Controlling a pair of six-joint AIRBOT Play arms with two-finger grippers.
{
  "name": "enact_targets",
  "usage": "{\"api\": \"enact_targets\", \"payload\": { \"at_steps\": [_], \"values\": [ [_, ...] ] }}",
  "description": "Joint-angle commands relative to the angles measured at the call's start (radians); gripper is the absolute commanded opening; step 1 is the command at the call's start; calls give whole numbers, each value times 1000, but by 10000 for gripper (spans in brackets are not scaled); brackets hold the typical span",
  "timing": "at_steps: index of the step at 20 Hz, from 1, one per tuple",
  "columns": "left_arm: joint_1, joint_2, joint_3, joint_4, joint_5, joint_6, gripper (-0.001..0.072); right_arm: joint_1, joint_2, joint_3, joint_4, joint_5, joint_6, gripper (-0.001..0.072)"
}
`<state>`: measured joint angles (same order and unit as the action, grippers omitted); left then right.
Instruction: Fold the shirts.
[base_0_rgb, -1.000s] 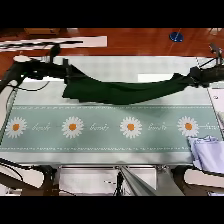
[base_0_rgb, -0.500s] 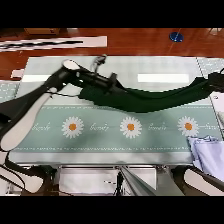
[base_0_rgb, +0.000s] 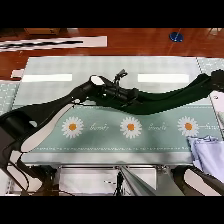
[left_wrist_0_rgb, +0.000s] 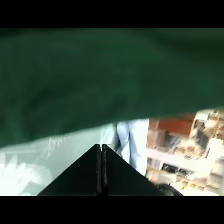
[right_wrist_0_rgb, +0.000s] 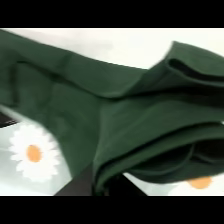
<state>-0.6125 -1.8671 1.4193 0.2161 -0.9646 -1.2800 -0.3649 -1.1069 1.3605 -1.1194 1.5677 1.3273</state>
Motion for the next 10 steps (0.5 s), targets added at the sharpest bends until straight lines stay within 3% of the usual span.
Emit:
{"api": "enact_targets", "payload": {
  "at_steps": [1, 7, 10],
  "values": [
    [-14, -45, 2, -39, 21, 0, 22, 1, 17, 0, 95, 26, -4, 27],
    [-79, -124, 41, -139, 54, -1, 22, 1, 80, 0, 225, 27, -4, 27],
    [-128, -188, 141, -153, 67, -60, 21, 1, 105, 0, 257, 26, -4, 27]
  ]
}}
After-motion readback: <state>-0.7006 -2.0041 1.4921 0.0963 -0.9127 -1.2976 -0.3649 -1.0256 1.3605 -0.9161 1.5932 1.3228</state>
